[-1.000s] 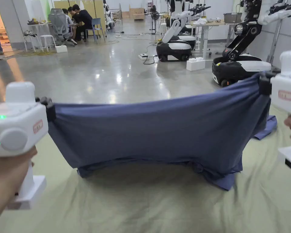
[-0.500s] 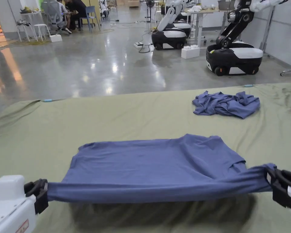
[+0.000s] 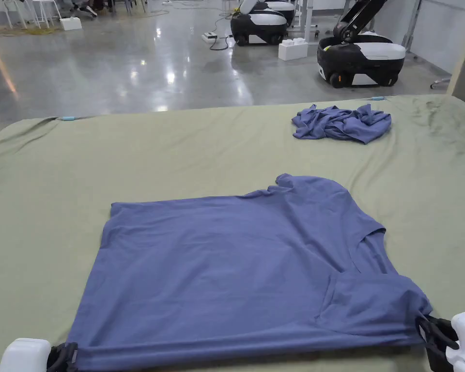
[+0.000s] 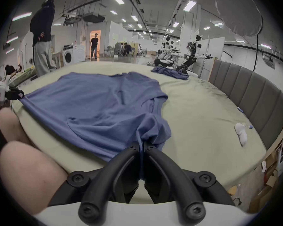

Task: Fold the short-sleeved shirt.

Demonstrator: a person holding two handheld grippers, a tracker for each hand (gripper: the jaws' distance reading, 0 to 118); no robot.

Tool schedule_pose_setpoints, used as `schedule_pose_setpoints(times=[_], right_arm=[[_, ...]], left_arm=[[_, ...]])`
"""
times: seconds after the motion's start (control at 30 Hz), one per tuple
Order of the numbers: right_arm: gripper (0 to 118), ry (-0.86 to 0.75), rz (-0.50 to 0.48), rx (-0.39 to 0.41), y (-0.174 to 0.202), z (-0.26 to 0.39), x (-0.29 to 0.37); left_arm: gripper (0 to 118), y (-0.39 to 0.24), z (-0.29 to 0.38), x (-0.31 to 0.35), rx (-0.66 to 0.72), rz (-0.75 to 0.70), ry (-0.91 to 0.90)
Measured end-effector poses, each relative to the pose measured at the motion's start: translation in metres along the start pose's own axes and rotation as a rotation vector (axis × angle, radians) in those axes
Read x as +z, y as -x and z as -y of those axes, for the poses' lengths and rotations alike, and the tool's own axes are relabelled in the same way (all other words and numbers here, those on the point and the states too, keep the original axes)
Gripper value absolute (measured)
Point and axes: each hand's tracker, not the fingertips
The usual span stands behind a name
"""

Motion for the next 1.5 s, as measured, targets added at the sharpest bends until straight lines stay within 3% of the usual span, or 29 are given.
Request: schedule_pose_setpoints(times=[0.13, 0.2, 0.23, 0.27, 0.3, 0.33, 0.47, 0.5, 0.53, 0.6, 0.63, 0.67, 0.7, 0.73, 0.8, 0.87, 1.0, 1.03, 1.1, 1.27, 1.3, 1.37, 1.5], right_arm=[[5, 0.045, 0.017, -0.008, 0.002, 0.014, -0.007], [9, 0.064, 0.016, -0.026, 0.004, 0.022, -0.010], [23, 0.078, 0.007, -0.040, 0.003, 0.024, -0.011], [49, 0.093, 0.026, -0.046, 0.004, 0.026, -0.011], [97, 0.079, 0.079, -0.063, 0.003, 0.028, -0.006], [118, 0.070, 0.095, -0.096, 0.000, 0.030, 0.002], [118, -0.078, 0.086, -0.201, -0.004, 0.028, 0.048], [118, -0.085, 0.095, -0.192, -0.002, 0.027, 0.058], [118, -0.096, 0.122, -0.186, 0.001, 0.027, 0.065], [117, -0.099, 0.143, -0.161, 0.017, 0.015, 0.085], [113, -0.121, 0.133, -0.141, 0.022, 0.015, 0.089], [95, -0.141, 0.130, -0.122, 0.027, 0.015, 0.089], [39, -0.145, 0.158, -0.075, 0.032, 0.013, 0.084], [4, -0.147, 0.229, -0.046, 0.040, 0.009, 0.086], [4, -0.161, 0.081, -0.089, 0.040, 0.008, 0.079], [4, -0.143, 0.128, -0.060, 0.047, 0.004, 0.070], [4, -0.127, 0.101, -0.055, 0.050, 0.002, 0.061], [4, -0.119, 0.099, -0.052, 0.050, 0.003, 0.059], [4, -0.103, 0.104, -0.050, 0.048, 0.006, 0.056], [4, -0.068, 0.123, -0.083, 0.033, 0.019, 0.050], [4, -0.068, 0.124, -0.090, 0.030, 0.020, 0.051], [4, -0.065, 0.123, -0.102, 0.027, 0.021, 0.051], [4, -0.063, 0.122, -0.091, 0.027, 0.022, 0.053]], left_arm=[[14, 0.001, 0.015, -0.007, 0.038, -0.009, 0.050], [33, 0.006, 0.024, -0.011, 0.083, 0.004, 0.065], [47, 0.010, 0.025, -0.009, 0.107, -0.002, 0.055], [71, 0.014, 0.025, -0.006, 0.141, -0.006, 0.040], [109, 0.019, 0.023, -0.003, 0.179, -0.012, 0.068], [118, 0.025, 0.022, 0.000, 0.224, -0.014, 0.100], [118, 0.035, 0.014, 0.052, 0.342, -0.001, -0.023], [118, 0.035, 0.013, 0.067, 0.351, 0.000, -0.033], [105, 0.034, 0.013, 0.078, 0.357, -0.007, -0.052], [98, 0.028, 0.013, 0.094, 0.335, -0.015, -0.076], [79, 0.023, 0.012, 0.098, 0.311, -0.034, -0.075], [41, 0.019, 0.012, 0.099, 0.282, -0.064, -0.080], [0, 0.014, 0.013, 0.097, 0.254, -0.082, -0.069], [0, 0.012, 0.014, 0.094, 0.237, -0.038, -0.048], [0, 0.010, 0.016, 0.082, 0.233, 0.023, -0.009], [0, 0.006, 0.013, 0.073, 0.201, 0.028, 0.018], [2, -0.001, 0.003, 0.065, 0.181, 0.008, -0.039], [22, -0.002, 0.001, 0.061, 0.169, -0.004, -0.045], [105, -0.003, -0.003, 0.047, 0.129, -0.008, -0.003], [102, -0.007, -0.002, 0.015, 0.056, -0.010, 0.060], [82, -0.008, 0.000, 0.009, 0.077, 0.013, 0.082], [3, -0.011, 0.004, 0.002, 0.085, 0.013, 0.091], [3, -0.014, 0.012, 0.006, 0.094, 0.009, 0.110]])
